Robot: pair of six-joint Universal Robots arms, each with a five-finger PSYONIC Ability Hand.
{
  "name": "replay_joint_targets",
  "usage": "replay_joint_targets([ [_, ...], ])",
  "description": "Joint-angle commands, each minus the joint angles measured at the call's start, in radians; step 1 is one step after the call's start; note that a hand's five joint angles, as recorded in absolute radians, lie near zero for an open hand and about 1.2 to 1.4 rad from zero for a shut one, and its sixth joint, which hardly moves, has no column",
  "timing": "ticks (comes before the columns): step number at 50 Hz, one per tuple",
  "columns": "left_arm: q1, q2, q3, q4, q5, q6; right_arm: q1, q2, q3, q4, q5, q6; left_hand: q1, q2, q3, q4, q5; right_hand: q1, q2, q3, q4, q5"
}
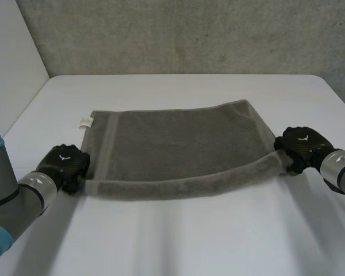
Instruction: Fold the towel.
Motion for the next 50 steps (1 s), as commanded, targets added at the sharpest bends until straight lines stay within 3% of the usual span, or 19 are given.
replay_joint_targets([
  [1, 0.004, 0.036, -0.021, -0.073, 0.000, -0.003, -0.030, -0.089, 0.052, 0.005, -0.001, -0.004, 0.458, 0.439, -0.045, -0.056, 0.451, 0.513, 0.505, -0.033, -0.053, 0.516],
  [10, 0.003, 0.168, -0.035, -0.122, 0.025, -0.009, -0.080, -0.255, 0.109, 0.005, -0.015, -0.009, 0.458, 0.439, -0.045, -0.056, 0.451, 0.515, 0.507, -0.033, -0.053, 0.518],
  [15, 0.035, 0.343, -0.022, -0.157, 0.025, -0.004, -0.113, -0.333, 0.120, 0.043, -0.035, -0.012, 0.458, 0.439, -0.045, -0.056, 0.451, 0.515, 0.507, -0.033, -0.053, 0.518],
  [23, 0.092, 0.480, -0.005, -0.235, 0.062, -0.006, -0.175, -0.469, 0.104, 0.212, -0.162, -0.086, 0.458, 0.439, -0.045, -0.056, 0.451, 0.515, 0.507, -0.033, -0.053, 0.518],
  [27, 0.079, 0.483, -0.022, -0.256, 0.088, -0.014, -0.181, -0.482, 0.120, 0.297, -0.210, -0.135, 0.458, 0.439, -0.045, -0.056, 0.451, 0.515, 0.507, -0.033, -0.053, 0.518],
  [35, 0.070, 0.411, -0.061, -0.263, 0.102, -0.015, -0.169, -0.434, 0.132, 0.408, -0.196, -0.223, 0.458, 0.439, -0.045, -0.056, 0.451, 0.515, 0.507, -0.033, -0.053, 0.518],
  [46, 0.070, 0.346, 0.064, -0.259, 0.100, -0.032, -0.153, -0.402, 0.034, 0.386, -0.188, -0.184, 0.458, 0.439, -0.045, -0.056, 0.451, 0.515, 0.507, -0.033, -0.053, 0.518],
  [50, 0.064, 0.301, 0.129, -0.237, 0.102, -0.044, -0.075, -0.339, -0.032, 0.354, -0.155, -0.179, 0.458, 0.439, -0.045, -0.056, 0.451, 0.515, 0.507, -0.033, -0.053, 0.518],
])
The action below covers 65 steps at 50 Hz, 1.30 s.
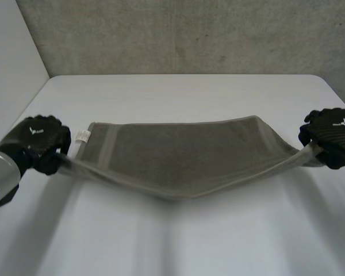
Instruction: Fold the towel.
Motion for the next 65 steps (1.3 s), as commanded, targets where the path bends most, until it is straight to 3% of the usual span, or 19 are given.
replay_joint_targets([
  [1, -0.006, -0.043, 0.091, 0.022, 0.001, -0.016, 0.081, 0.065, -0.088, -0.039, 0.034, 0.027, 0.086, 0.088, -0.045, -0.056, 0.064, 0.072, 0.086, -0.033, -0.053, 0.069],
  [3, -0.009, -0.092, 0.122, 0.047, -0.002, -0.018, 0.166, 0.162, -0.179, -0.100, 0.113, 0.018, 0.086, 0.088, -0.045, -0.056, 0.064, 0.072, 0.086, -0.033, -0.053, 0.069],
  [4, -0.021, -0.162, 0.172, 0.091, -0.004, -0.019, 0.167, 0.162, -0.180, -0.101, 0.114, 0.018, 0.086, 0.088, -0.045, -0.056, 0.064, 0.072, 0.086, -0.033, -0.053, 0.069],
  [6, -0.049, -0.249, 0.251, 0.157, -0.013, -0.023, 0.243, 0.263, -0.328, -0.233, 0.215, -0.002, 0.086, 0.088, -0.045, -0.056, 0.064, 0.072, 0.086, -0.033, -0.053, 0.069],
  [7, -0.072, -0.325, 0.343, 0.209, -0.031, -0.030, 0.243, 0.263, -0.328, -0.234, 0.215, -0.002, 0.086, 0.088, -0.045, -0.056, 0.064, 0.072, 0.086, -0.033, -0.053, 0.069],
  [9, -0.096, -0.394, 0.432, 0.247, -0.055, -0.039, 0.266, 0.337, -0.480, -0.396, 0.285, -0.005, 0.086, 0.088, -0.045, -0.056, 0.064, 0.072, 0.086, -0.033, -0.053, 0.069],
  [11, -0.129, -0.460, 0.638, 0.310, -0.137, -0.053, 0.268, 0.348, -0.562, -0.494, 0.319, 0.009, 0.086, 0.088, -0.045, -0.056, 0.064, 0.072, 0.086, -0.033, -0.053, 0.069],
  [12, -0.129, -0.460, 0.639, 0.311, -0.137, -0.053, 0.268, 0.348, -0.563, -0.495, 0.319, 0.009, 0.086, 0.088, -0.045, -0.056, 0.064, 0.072, 0.086, -0.033, -0.053, 0.069],
  [14, -0.133, -0.454, 0.689, 0.330, -0.155, -0.061, 0.292, 0.271, -0.632, -0.700, 0.335, 0.106, 0.086, 0.088, -0.045, -0.056, 0.064, 0.072, 0.086, -0.033, -0.053, 0.069],
  [15, -0.136, -0.436, 0.723, 0.356, -0.161, -0.076, 0.293, 0.271, -0.632, -0.701, 0.335, 0.107, 0.086, 0.088, -0.045, -0.056, 0.064, 0.072, 0.086, -0.033, -0.053, 0.069],
  [17, -0.130, -0.397, 0.723, 0.390, -0.158, -0.099, 0.290, 0.195, -0.615, -0.786, 0.329, 0.249, 0.086, 0.088, -0.045, -0.056, 0.064, 0.072, 0.086, -0.033, -0.053, 0.069],
  [20, -0.118, -0.290, 0.682, 0.469, -0.119, -0.154, 0.271, 0.170, -0.576, -0.776, 0.294, 0.358, 0.086, 0.088, -0.045, -0.056, 0.064, 0.072, 0.086, -0.033, -0.053, 0.069],
  [22, -0.098, -0.237, 0.602, 0.527, -0.022, -0.200, 0.256, 0.168, -0.548, -0.761, 0.268, 0.378, 0.086, 0.088, -0.045, -0.056, 0.064, 0.072, 0.086, -0.033, -0.053, 0.069],
  [27, -0.035, -0.233, 0.495, 0.542, 0.075, -0.214, 0.236, 0.167, -0.452, -0.693, 0.183, 0.379, 0.086, 0.088, -0.045, -0.056, 0.064, 0.072, 0.086, -0.033, -0.053, 0.069],
  [36, 0.005, -0.255, 0.283, 0.551, 0.090, -0.196, 0.164, 0.171, -0.146, -0.673, 0.033, 0.322, 0.086, 0.088, -0.045, -0.056, 0.064, 0.072, 0.086, -0.033, -0.053, 0.069],
  [44, 0.034, -0.344, 0.067, 0.600, 0.121, -0.119, 0.098, 0.180, 0.099, -0.673, -0.041, 0.270, 0.086, 0.088, -0.045, -0.056, 0.064, 0.072, 0.086, -0.033, -0.053, 0.069],
  [52, 0.029, -0.358, 0.016, 0.591, 0.151, -0.059, 0.050, 0.138, 0.136, -0.629, -0.070, 0.265, 0.086, 0.088, -0.045, -0.056, 0.064, 0.072, 0.086, -0.033, -0.053, 0.069],
  [65, 0.018, -0.086, -0.009, 0.390, 0.144, -0.076, 0.000, -0.022, 0.087, -0.354, -0.061, 0.273, 0.086, 0.088, -0.045, -0.056, 0.064, 0.072, 0.086, -0.033, -0.053, 0.069],
])
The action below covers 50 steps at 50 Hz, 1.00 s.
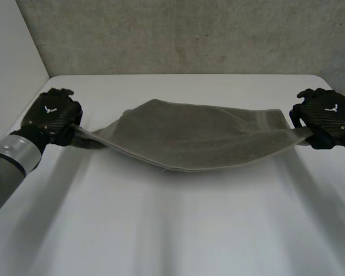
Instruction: Fold the towel.
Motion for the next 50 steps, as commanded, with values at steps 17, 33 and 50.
replay_joint_targets([
  [17, 0.021, 0.256, 0.017, -0.211, -0.011, -0.086, -0.001, -0.131, -0.066, 0.273, 0.005, -0.018, 0.082, 0.082, -0.045, -0.056, 0.064, 0.071, 0.086, -0.033, -0.053, 0.061],
  [33, -0.060, -0.245, 0.517, -0.082, -0.146, -0.085, 0.260, 0.285, -0.610, 0.052, 0.302, -0.133, 0.082, 0.082, -0.045, -0.056, 0.064, 0.071, 0.086, -0.033, -0.053, 0.061],
  [50, -0.024, -0.081, 0.591, 0.214, -0.074, -0.204, 0.236, 0.124, -0.545, -0.165, 0.265, 0.105, 0.082, 0.082, -0.045, -0.056, 0.064, 0.071, 0.086, -0.033, -0.053, 0.061],
])
